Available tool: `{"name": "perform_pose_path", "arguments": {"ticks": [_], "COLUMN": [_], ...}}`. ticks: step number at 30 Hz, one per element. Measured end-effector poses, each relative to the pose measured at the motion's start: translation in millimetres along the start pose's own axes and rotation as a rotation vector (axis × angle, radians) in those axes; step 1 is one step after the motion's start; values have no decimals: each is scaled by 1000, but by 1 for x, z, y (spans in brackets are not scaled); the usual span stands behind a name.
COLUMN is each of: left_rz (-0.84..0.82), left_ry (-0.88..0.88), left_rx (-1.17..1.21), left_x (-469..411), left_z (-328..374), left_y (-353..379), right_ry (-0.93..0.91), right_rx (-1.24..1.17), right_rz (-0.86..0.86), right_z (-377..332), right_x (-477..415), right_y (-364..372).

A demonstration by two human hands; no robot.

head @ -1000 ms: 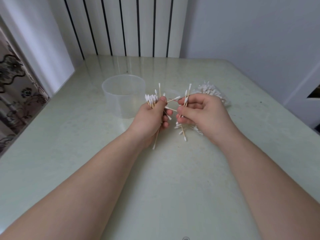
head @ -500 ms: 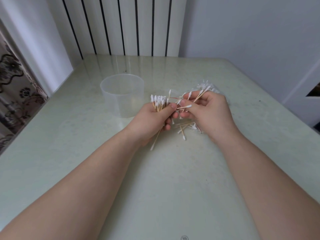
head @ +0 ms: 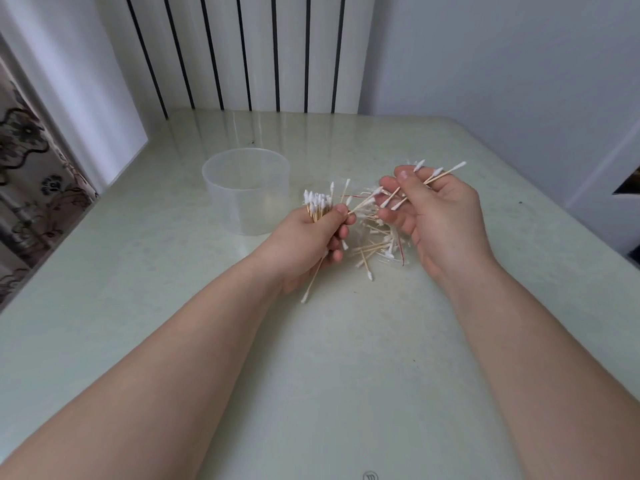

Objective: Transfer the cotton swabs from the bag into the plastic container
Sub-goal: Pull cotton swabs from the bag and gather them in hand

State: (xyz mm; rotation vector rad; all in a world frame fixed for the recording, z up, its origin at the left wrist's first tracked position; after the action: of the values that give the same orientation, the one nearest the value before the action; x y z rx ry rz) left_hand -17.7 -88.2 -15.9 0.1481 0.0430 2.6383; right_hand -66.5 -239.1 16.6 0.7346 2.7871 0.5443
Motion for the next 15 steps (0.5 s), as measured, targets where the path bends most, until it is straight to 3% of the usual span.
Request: {"name": "perform_pose_path", "arguments": {"ticks": [10, 15], "left_rz": [35, 66], "left_ry": [-24, -46], "left_rx": [135, 142], "left_x": [-1, -3], "left_z": [2, 2], "left_y": [0, 1], "right_ry": [30, 241], "right_rx": [566, 353], "right_rz": [-246, -284], "right_z": [18, 12], "right_x": [0, 0], "right_y": [0, 1]}}
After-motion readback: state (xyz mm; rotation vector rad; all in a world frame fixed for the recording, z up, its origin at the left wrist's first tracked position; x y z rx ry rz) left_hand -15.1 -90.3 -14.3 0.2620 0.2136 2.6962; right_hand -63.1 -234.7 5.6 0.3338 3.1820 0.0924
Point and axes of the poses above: each hand's wrist, its own x-axis away from the middle knuckle, its own y-axis out of the palm, z = x × y, the point moved 1 cm from there along -x, towards the middle knuckle, and after that the axes turned 5 degrees about -x, right-handed, at the moved point
